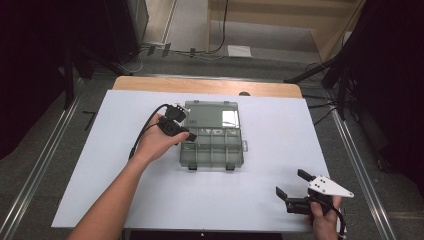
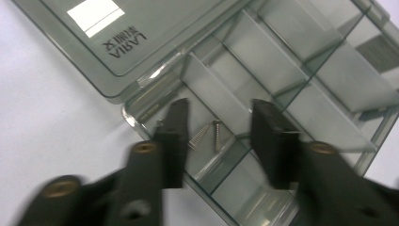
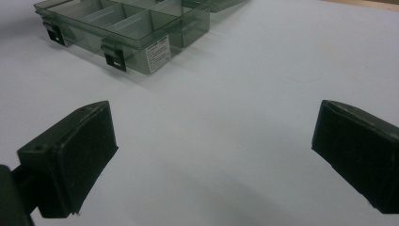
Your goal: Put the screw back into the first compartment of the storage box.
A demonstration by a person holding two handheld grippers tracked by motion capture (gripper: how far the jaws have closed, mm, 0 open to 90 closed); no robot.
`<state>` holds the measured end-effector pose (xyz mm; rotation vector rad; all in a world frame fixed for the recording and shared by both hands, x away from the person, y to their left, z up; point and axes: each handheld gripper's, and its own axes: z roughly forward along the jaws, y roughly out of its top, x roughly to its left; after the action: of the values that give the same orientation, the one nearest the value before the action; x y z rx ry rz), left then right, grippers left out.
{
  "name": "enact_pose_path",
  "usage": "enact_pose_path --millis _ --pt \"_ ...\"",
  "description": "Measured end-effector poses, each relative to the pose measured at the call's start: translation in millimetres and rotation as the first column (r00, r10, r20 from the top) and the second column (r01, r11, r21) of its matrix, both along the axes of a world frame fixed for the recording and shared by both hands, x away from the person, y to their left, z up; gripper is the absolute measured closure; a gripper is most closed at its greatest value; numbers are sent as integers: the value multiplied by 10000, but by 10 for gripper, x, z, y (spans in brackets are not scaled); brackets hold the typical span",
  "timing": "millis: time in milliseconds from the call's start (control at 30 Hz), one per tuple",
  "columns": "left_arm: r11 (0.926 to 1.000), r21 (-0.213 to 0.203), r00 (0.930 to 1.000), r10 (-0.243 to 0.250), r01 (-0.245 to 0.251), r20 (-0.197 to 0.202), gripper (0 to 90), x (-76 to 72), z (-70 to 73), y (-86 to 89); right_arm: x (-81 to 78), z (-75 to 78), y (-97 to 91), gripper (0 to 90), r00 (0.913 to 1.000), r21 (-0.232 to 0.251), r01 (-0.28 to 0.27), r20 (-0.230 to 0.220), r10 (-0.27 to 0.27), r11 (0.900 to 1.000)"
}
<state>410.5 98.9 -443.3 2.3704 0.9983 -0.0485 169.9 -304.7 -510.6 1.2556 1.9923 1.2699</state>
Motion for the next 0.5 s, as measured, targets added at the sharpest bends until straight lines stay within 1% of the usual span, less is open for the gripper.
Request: enact_pose_path --millis 33,67,100,133,167,233,300,333,367,433,500 --pt "9999 -119 10000 17 -18 -89 406 7 4 17 1 1 2 9 10000 4 -9 5 9 10000" --pt "9998 -165 9999 108 -109 -81 354 5 7 27 1 1 3 9 10000 -53 -13 9 13 10000" --pt "9996 -263 9998 115 -119 -149 326 5 6 35 1 2 8 8 10000 -62 -10 11 10 10000" --pt "9993 -365 9995 57 -67 -298 307 8 3 42 0 4 16 8 10000 -96 -5 20 5 10000" --pt "9992 -401 9992 27 -43 -402 263 6 3 44 3 11 25 8 10000 -202 -2 69 3 9998" --pt "9998 -188 9992 -20 12 -404 152 1 -2 34 12 37 46 2 9999 -224 -80 134 83 9997" --pt "9998 -197 9989 43 -52 -464 83 -1 -19 33 28 62 63 0 9998 -192 -108 183 112 9998" --pt "9998 -194 9988 72 -82 -491 11 5 -27 40 36 73 74 0 9998 -148 -109 153 111 9998" --pt "9996 -266 9988 -1 -12 -482 0 9 -34 50 46 81 89 0 9997 -122 -124 185 127 9998" --pt "9988 -465 9985 149 -173 -523 0 12 -42 66 62 103 118 0 9995 -244 -226 213 231 9994" --pt "9982 -544 9988 210 -234 -435 0 20 -44 83 79 129 154 0 9995 -178 -253 206 257 9995"
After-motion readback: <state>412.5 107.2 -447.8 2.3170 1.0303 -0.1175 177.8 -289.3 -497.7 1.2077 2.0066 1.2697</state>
